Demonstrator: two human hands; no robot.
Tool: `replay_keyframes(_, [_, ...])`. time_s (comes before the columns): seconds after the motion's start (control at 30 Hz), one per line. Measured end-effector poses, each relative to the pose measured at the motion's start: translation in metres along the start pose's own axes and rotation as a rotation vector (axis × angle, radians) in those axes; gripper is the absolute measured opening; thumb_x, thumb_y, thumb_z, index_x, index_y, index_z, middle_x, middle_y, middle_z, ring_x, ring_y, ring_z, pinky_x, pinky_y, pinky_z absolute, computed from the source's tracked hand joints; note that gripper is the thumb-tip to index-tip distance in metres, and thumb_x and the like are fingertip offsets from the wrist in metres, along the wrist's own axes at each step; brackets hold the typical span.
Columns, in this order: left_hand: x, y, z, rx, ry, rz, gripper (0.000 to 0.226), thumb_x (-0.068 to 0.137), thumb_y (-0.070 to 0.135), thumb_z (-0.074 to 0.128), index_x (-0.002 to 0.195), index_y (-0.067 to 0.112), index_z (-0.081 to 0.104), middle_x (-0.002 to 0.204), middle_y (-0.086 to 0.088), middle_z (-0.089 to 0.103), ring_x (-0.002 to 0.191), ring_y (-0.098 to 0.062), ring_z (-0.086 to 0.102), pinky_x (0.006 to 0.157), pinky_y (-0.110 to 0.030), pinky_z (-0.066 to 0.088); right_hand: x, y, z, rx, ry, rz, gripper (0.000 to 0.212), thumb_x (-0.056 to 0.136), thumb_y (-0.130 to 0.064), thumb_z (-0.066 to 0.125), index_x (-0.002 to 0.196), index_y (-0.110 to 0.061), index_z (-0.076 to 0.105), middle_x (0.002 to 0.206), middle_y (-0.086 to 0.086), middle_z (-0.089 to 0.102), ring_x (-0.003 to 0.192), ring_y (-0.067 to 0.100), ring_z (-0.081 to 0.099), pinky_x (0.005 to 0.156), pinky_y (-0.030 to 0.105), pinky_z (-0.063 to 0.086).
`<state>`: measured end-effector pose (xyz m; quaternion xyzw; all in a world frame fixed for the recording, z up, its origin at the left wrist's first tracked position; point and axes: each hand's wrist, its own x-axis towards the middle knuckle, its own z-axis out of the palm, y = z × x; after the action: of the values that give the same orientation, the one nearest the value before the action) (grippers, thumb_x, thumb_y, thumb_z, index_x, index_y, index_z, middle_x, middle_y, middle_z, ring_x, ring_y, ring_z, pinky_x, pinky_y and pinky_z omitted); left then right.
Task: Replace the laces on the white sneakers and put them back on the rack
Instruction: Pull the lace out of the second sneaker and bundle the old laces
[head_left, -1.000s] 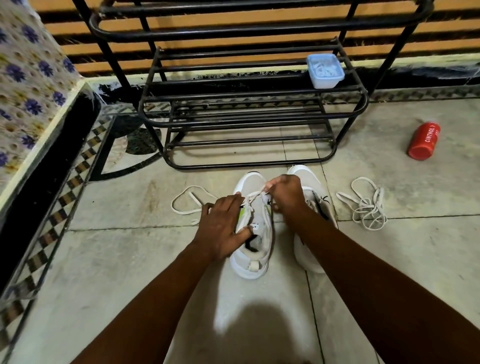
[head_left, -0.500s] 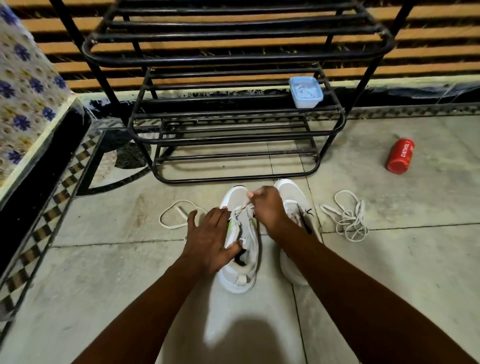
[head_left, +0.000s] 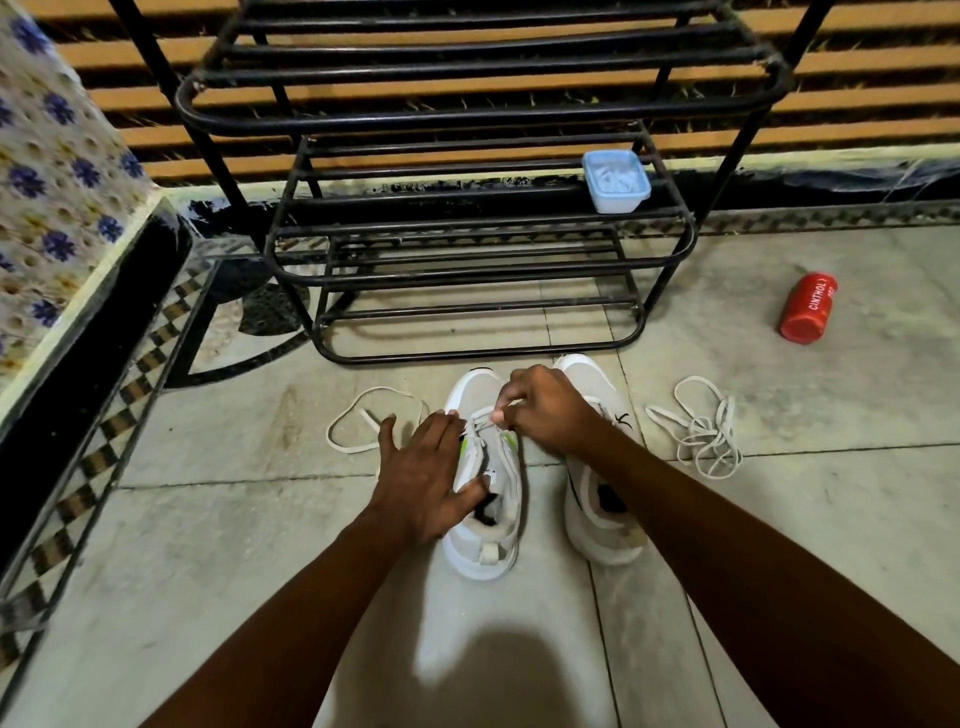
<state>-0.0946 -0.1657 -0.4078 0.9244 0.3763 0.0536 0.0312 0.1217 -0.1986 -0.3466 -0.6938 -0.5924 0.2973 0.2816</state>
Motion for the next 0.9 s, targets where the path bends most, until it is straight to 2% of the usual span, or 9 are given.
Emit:
replay_keyframes(0.13, [-0.002,0.002,-0.001,-0.014,0.025,0.014,0.084,0.088,0.07,0.038,0.145,0.01,0.051,0.148,-0.007,0.054,0.137,-0.021,0.05,0.114,-0.068,0.019,-0.004,-0.009,-0.015,0.699,0.142,0.083,0.03,0.087,0.008,0.067,0.067,-0.012,0.075,0.078,0.001,0.066,0.069,0.013,0.063,0.055,0.026,0.05])
replay_keyframes(0.2, [-0.003,0.001,0.0,-0.013,0.023,0.018,0.083,0.089,0.07,0.037,0.146,0.011,0.05,0.149,-0.006,0.052,0.139,-0.02,0.049,0.114,-0.067,0.017,-0.006,-0.013,-0.018,0.951,0.163,0.173,0.033,0.094,0.006,0.056,0.071,-0.012,0.07,0.088,0.008,0.068,0.071,0.015,0.063,0.046,0.02,0.041])
replay_keyframes(0.27, [-0.003,0.001,-0.001,-0.005,0.011,0.017,0.083,0.09,0.07,0.035,0.146,0.012,0.049,0.15,-0.005,0.051,0.14,-0.02,0.048,0.115,-0.067,0.016,-0.009,-0.012,-0.018,1.097,0.081,0.243,0.03,0.103,-0.001,0.045,0.081,-0.01,0.064,0.095,0.015,0.07,0.076,0.023,0.069,0.043,0.021,0.04])
replay_keyframes(0.33, [-0.002,0.002,0.0,-0.004,0.012,0.014,0.082,0.089,0.071,0.034,0.145,0.012,0.051,0.15,-0.005,0.052,0.14,-0.02,0.048,0.114,-0.068,0.017,-0.013,-0.008,-0.016,0.92,0.014,0.15,0.033,0.105,-0.004,0.04,0.083,-0.017,0.059,0.084,0.013,0.068,0.067,0.024,0.062,0.048,0.026,0.042])
replay_keyframes(0.43, [-0.002,0.002,0.001,-0.005,0.015,0.015,0.082,0.09,0.071,0.034,0.143,0.012,0.052,0.148,-0.005,0.053,0.138,-0.02,0.05,0.113,-0.068,0.018,-0.016,-0.005,-0.016,0.152,-0.092,-0.139,0.015,0.103,-0.007,0.044,0.095,-0.02,0.048,0.065,0.007,0.053,0.056,0.015,0.044,0.054,0.031,0.038])
replay_keyframes(0.5, [-0.002,0.002,0.001,0.007,0.011,0.01,0.082,0.09,0.072,0.033,0.143,0.013,0.052,0.148,-0.004,0.053,0.137,-0.019,0.051,0.113,-0.068,0.017,-0.013,-0.006,-0.016,-0.203,-0.206,-0.212,0.016,0.093,-0.004,0.048,0.091,-0.02,0.046,0.063,0.004,0.047,0.058,0.018,0.042,0.057,0.034,0.039])
replay_keyframes(0.6, [-0.002,0.002,0.0,0.013,0.003,0.005,0.083,0.09,0.073,0.031,0.145,0.014,0.051,0.15,-0.003,0.051,0.139,-0.018,0.049,0.113,-0.068,0.016,-0.012,-0.009,-0.013,-0.472,-0.287,-0.224,0.015,0.076,-0.007,0.052,0.086,-0.018,0.047,0.078,0.001,0.052,0.076,0.027,0.052,0.06,0.034,0.036])
replay_keyframes(0.73, [-0.001,0.002,0.0,0.01,-0.009,0.004,0.085,0.09,0.074,0.029,0.146,0.014,0.049,0.152,-0.003,0.049,0.141,-0.018,0.047,0.113,-0.068,0.016,-0.016,-0.02,-0.004,-0.791,-0.211,-0.246,0.034,0.089,-0.007,0.053,0.122,-0.013,0.047,0.108,0.01,0.058,0.099,0.034,0.06,0.068,0.035,0.035])
replay_keyframes(0.9, [-0.001,0.001,-0.001,0.013,-0.014,0.005,0.085,0.09,0.073,0.029,0.147,0.013,0.05,0.153,-0.004,0.049,0.142,-0.018,0.046,0.113,-0.068,0.017,-0.012,-0.039,0.005,-1.069,-0.163,-0.263,0.024,0.088,-0.005,0.054,0.107,-0.015,0.064,0.11,0.006,0.063,0.107,0.031,0.064,0.086,0.037,0.039])
